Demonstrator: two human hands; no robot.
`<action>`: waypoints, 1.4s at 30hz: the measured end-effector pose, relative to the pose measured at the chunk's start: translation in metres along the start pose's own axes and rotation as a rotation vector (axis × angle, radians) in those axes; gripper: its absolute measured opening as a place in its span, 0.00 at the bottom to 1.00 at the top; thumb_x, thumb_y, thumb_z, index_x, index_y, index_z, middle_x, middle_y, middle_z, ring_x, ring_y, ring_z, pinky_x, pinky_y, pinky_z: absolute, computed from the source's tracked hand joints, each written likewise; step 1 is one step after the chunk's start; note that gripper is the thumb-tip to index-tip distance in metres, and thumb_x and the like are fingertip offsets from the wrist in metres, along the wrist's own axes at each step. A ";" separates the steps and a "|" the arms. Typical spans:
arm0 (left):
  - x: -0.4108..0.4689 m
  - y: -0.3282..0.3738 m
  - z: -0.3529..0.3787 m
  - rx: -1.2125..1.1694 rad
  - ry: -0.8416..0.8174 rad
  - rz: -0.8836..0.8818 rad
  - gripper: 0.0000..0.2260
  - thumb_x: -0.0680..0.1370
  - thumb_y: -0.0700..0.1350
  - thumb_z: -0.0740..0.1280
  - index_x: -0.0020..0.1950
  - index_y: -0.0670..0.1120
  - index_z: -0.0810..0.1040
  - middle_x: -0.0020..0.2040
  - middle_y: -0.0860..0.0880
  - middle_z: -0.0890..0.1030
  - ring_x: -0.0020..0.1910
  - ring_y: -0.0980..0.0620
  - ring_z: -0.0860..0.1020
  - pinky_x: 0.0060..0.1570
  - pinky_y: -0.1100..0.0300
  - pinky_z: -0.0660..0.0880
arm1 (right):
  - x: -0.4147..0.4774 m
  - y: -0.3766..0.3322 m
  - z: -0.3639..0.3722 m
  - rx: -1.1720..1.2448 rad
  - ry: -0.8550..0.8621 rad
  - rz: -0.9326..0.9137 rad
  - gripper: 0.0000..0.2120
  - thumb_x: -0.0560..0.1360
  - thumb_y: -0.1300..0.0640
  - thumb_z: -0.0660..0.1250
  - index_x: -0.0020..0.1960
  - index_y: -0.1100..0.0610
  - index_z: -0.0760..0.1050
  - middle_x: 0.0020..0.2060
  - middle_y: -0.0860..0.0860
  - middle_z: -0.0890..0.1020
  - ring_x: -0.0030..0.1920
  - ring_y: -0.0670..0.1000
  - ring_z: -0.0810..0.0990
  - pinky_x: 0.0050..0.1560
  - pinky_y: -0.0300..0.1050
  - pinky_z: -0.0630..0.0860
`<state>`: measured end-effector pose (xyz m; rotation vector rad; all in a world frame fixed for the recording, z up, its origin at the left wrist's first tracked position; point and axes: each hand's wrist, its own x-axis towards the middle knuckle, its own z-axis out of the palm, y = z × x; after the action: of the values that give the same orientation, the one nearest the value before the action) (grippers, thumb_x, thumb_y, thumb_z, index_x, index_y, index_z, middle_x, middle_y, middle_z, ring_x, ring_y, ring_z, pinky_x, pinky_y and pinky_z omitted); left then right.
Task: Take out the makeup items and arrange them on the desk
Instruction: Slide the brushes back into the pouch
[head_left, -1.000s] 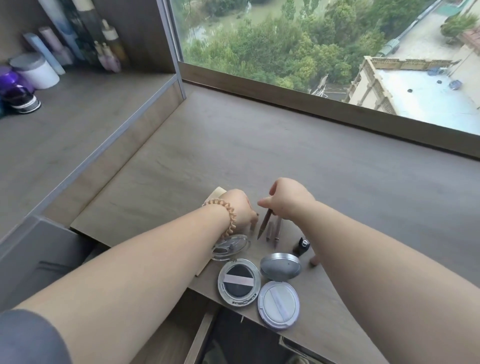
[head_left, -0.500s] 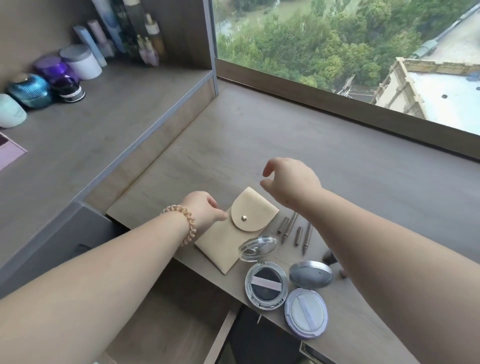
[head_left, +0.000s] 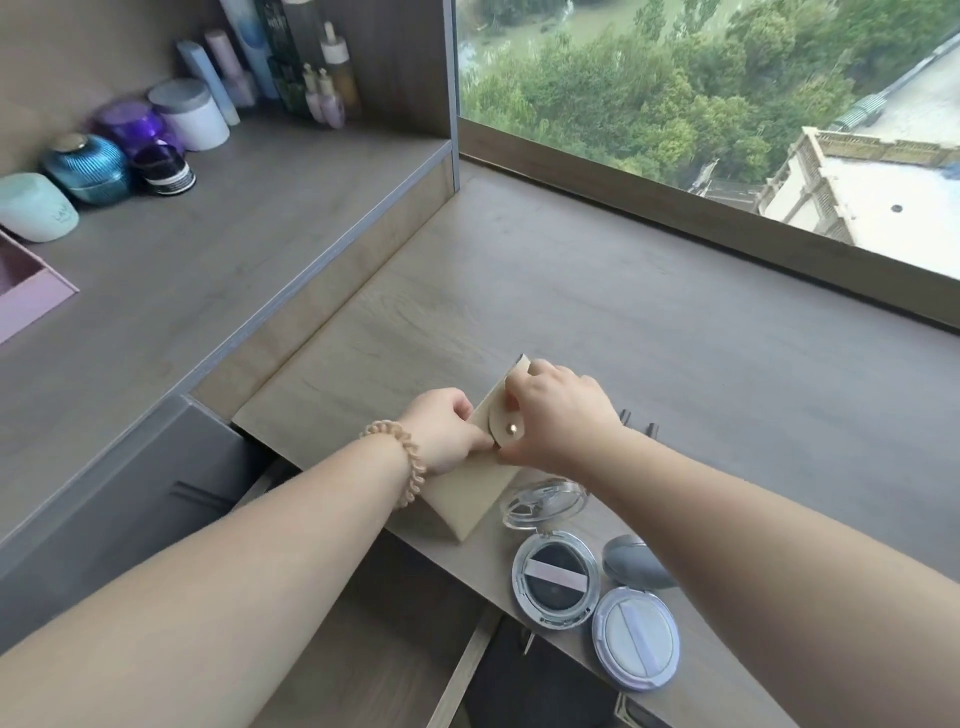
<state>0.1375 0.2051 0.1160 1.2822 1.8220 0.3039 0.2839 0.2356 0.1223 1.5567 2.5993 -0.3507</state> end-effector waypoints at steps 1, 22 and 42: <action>-0.005 0.003 -0.010 -0.102 -0.027 0.012 0.11 0.69 0.41 0.73 0.35 0.47 0.70 0.37 0.48 0.77 0.39 0.48 0.75 0.41 0.56 0.73 | -0.003 0.000 -0.008 0.021 0.056 -0.006 0.25 0.67 0.41 0.67 0.57 0.54 0.71 0.51 0.51 0.74 0.55 0.55 0.74 0.49 0.49 0.69; -0.141 0.113 -0.076 -0.690 -0.214 0.320 0.08 0.70 0.31 0.66 0.48 0.34 0.78 0.42 0.37 0.80 0.36 0.44 0.79 0.37 0.56 0.79 | -0.097 0.003 -0.131 0.172 0.878 -0.218 0.13 0.78 0.55 0.58 0.40 0.56 0.77 0.36 0.50 0.83 0.39 0.55 0.81 0.58 0.47 0.71; -0.160 0.116 -0.071 -0.409 -0.254 0.227 0.11 0.59 0.33 0.61 0.32 0.46 0.79 0.32 0.44 0.79 0.28 0.47 0.76 0.31 0.59 0.75 | -0.110 0.059 -0.175 0.309 0.861 0.208 0.11 0.73 0.54 0.68 0.55 0.54 0.75 0.48 0.51 0.78 0.52 0.56 0.75 0.52 0.52 0.68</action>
<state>0.1743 0.1382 0.3113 1.1746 1.3185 0.5780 0.3954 0.2104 0.3047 2.5118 3.0011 -0.0553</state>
